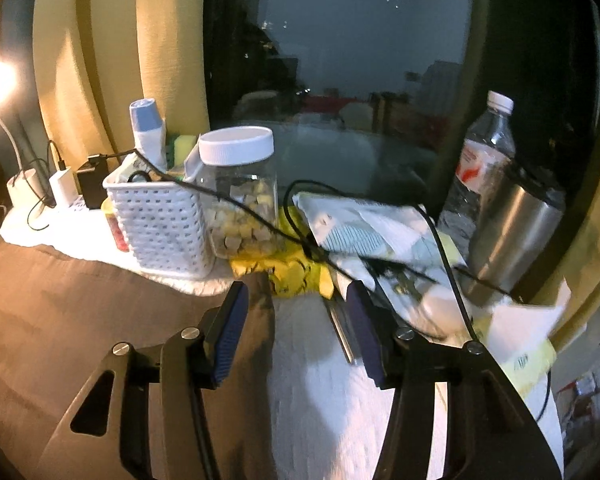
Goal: Fold small clothes
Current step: 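Lower the shirt onto the bedspread and open both grippers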
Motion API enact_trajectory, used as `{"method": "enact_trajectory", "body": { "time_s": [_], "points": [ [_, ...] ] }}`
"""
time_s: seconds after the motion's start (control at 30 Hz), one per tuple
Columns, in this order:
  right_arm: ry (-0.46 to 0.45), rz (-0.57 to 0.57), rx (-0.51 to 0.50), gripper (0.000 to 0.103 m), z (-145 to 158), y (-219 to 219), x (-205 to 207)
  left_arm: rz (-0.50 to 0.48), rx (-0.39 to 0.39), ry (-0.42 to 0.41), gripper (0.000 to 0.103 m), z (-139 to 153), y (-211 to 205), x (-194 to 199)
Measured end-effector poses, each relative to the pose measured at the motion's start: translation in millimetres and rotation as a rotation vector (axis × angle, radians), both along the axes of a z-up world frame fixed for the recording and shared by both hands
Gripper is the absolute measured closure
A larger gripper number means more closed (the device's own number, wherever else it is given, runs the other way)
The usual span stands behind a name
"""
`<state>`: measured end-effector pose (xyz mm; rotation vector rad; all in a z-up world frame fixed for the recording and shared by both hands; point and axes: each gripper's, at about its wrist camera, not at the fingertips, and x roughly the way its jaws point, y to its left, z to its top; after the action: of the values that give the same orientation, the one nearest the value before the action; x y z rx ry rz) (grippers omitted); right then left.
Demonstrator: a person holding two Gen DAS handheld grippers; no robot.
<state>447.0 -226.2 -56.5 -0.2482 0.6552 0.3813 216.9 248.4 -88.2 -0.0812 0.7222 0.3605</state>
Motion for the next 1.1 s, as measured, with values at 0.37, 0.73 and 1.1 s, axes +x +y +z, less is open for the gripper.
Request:
{"method": "enact_trajectory", "body": {
  "time_s": [0.37,0.73,1.1],
  "points": [
    [0.046,-0.052,0.013,0.049,2,-39,-64,-0.006,-0.128,-0.017,0.023,-6,-30,-52],
    [0.108,-0.093,0.026,0.049,-16,-68,-131,-0.044,-0.225,-0.001,0.006,-21,-60,-104],
    [0.218,-0.108,0.071,0.049,-49,-84,-172,-0.054,-0.312,0.032,0.006,-40,-77,-154]
  ]
}}
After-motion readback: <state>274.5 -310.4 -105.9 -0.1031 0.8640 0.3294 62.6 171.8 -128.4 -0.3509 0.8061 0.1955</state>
